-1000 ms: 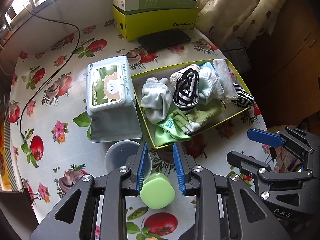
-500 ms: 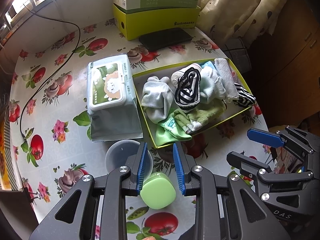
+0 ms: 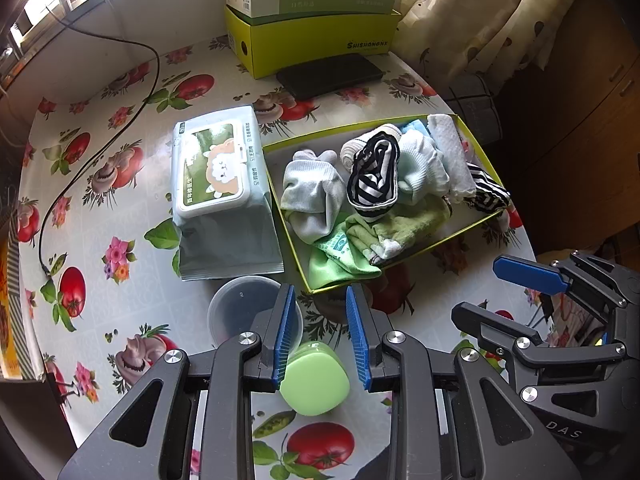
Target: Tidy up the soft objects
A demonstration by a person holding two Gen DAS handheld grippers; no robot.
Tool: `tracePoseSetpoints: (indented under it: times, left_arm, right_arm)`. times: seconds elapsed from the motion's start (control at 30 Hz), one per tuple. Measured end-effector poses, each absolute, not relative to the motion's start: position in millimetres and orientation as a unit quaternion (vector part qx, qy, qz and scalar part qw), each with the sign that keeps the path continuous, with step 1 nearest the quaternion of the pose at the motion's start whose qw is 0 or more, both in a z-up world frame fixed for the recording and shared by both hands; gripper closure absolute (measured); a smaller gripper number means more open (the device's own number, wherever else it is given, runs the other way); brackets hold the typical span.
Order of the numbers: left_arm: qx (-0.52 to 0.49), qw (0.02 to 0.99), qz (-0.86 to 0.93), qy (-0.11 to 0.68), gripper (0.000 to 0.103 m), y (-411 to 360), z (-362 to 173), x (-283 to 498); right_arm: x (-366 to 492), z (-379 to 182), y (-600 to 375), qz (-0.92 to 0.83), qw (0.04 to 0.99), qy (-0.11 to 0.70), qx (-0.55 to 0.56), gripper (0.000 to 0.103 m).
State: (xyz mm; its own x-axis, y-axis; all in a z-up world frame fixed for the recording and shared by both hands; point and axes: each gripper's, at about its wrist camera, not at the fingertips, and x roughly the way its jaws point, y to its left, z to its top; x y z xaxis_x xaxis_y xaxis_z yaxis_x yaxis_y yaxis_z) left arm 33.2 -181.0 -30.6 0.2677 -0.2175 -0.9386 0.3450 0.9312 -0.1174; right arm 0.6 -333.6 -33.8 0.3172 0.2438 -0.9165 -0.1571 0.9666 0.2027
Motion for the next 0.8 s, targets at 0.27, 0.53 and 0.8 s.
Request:
tracePoseSetpoints:
  times: [0.27, 0.53, 0.8]
  left_arm:
    - [0.056, 0.794, -0.176, 0.579, 0.075, -180.4, -31.0, 31.4]
    - [0.057, 0.794, -0.175, 0.580, 0.075, -181.1, -32.1, 32.4]
    - [0.057, 0.793, -0.175, 0.581, 0.075, -181.6, -33.2, 32.9]
  right_arm:
    - [0.3, -34.2, -333.4, 0.124, 0.811, 0.571, 0.038, 0.050]
    - [0.6, -34.6, -333.5, 0.124, 0.810, 0.571, 0.039, 0.050]
    - [1.3, -34.3, -334.0, 0.124, 0.810, 0.572, 0.039, 0.050]
